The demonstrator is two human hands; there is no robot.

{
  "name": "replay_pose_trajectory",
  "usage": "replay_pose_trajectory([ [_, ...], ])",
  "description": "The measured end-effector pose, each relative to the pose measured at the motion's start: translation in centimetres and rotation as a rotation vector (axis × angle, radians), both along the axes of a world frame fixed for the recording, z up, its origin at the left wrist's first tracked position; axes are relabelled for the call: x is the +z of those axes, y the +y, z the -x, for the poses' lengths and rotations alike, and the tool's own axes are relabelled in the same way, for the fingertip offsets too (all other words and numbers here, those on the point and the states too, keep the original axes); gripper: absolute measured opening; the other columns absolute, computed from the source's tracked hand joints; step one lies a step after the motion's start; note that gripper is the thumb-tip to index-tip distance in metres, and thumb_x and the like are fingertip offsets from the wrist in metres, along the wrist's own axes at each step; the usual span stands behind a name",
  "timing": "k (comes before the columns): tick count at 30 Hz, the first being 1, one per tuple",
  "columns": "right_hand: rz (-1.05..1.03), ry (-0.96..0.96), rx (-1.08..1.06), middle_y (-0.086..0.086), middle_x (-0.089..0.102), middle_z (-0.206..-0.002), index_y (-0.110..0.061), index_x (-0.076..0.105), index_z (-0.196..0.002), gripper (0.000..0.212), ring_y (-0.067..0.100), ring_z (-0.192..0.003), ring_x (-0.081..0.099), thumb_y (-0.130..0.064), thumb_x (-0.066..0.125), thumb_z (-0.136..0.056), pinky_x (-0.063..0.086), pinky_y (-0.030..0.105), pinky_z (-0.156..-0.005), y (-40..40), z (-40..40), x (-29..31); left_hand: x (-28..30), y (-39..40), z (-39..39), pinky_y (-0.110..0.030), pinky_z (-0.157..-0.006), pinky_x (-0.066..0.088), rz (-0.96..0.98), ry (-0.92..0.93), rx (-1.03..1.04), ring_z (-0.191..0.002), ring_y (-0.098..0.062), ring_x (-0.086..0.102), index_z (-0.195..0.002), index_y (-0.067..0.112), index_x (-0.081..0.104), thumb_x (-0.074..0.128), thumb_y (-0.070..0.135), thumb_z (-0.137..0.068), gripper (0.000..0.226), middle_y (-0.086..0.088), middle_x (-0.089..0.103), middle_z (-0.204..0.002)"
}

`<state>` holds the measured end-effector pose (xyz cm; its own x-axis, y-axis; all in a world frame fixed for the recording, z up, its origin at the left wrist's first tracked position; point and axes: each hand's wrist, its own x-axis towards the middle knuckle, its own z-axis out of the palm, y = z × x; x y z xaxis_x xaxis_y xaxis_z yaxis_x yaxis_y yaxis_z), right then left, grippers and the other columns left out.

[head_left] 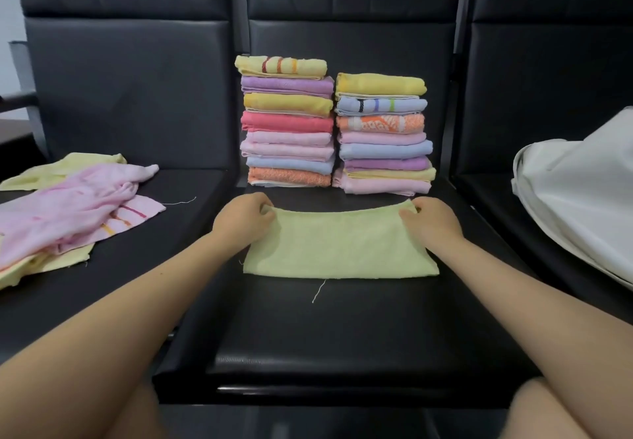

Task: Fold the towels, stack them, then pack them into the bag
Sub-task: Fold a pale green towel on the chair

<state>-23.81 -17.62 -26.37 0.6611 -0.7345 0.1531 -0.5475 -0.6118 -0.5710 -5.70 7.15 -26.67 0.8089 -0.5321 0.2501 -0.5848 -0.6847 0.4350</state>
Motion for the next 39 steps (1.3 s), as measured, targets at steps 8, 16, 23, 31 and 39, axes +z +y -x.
replay_pose_trajectory([
  [8, 0.113, 0.236, -0.027, 0.013, 0.050, -0.126, -0.007, 0.048, -0.126, 0.045, 0.030, -0.115, 0.050, -0.038, 0.051, -0.094, 0.045, 0.037, -0.081, 0.0, -1.0, -0.9, -1.4, -2.5, 1.8, -0.040, -0.103, 0.033, -0.083, -0.252, -0.023, -0.133, -0.027, 0.034, -0.140, 0.013, 0.046, 0.043, 0.024, -0.099, 0.042, -0.007, 0.043, -0.143],
  [16, -0.167, 0.410, -0.010, -0.002, 0.050, -0.097, -0.013, 0.047, -0.103, 0.050, 0.020, -0.093, 0.052, -0.053, 0.069, -0.080, 0.041, 0.029, -0.072, 1.6, 0.5, 1.5, -2.1, -4.6, 8.6, -0.040, -0.121, 0.005, -0.453, -0.097, -0.421, -0.150, -0.016, 0.003, -0.155, 0.024, 0.015, 0.020, 0.041, -0.104, 0.053, 0.000, 0.004, -0.163],
  [23, -0.531, -0.218, 0.186, 0.003, 0.060, -0.091, -0.011, 0.062, -0.095, 0.010, 0.013, -0.079, 0.054, -0.020, 0.063, -0.091, 0.039, 0.021, -0.057, 5.1, 0.0, 3.1, -1.5, -3.9, 6.8, -0.037, -0.101, 0.038, -0.001, 0.050, -0.310, -0.122, -0.026, 0.049, -0.127, 0.014, 0.059, 0.037, 0.018, -0.100, 0.035, -0.007, 0.058, -0.127],
  [31, -0.491, -0.045, 0.293, 0.012, 0.062, -0.081, 0.001, 0.064, -0.106, 0.032, 0.017, -0.064, 0.055, -0.027, 0.052, -0.097, 0.053, 0.033, -0.060, 8.2, -1.2, 2.7, -1.1, -3.3, 6.1, -0.026, -0.085, 0.039, 0.272, 0.379, -0.194, -0.101, -0.015, 0.059, -0.142, 0.020, 0.042, 0.051, 0.031, -0.098, 0.046, -0.003, 0.069, -0.105],
  [39, 0.001, 0.407, 0.136, -0.005, 0.044, -0.073, -0.018, 0.041, -0.073, 0.044, 0.015, -0.063, 0.045, -0.058, 0.051, -0.088, 0.030, 0.028, -0.050, 7.0, -2.4, 0.2, -1.3, -4.3, 5.9, -0.023, -0.102, 0.038, 0.408, 0.445, -0.194, -0.118, -0.010, 0.054, -0.141, 0.017, 0.049, 0.060, 0.011, -0.090, 0.053, 0.003, 0.059, -0.132],
])
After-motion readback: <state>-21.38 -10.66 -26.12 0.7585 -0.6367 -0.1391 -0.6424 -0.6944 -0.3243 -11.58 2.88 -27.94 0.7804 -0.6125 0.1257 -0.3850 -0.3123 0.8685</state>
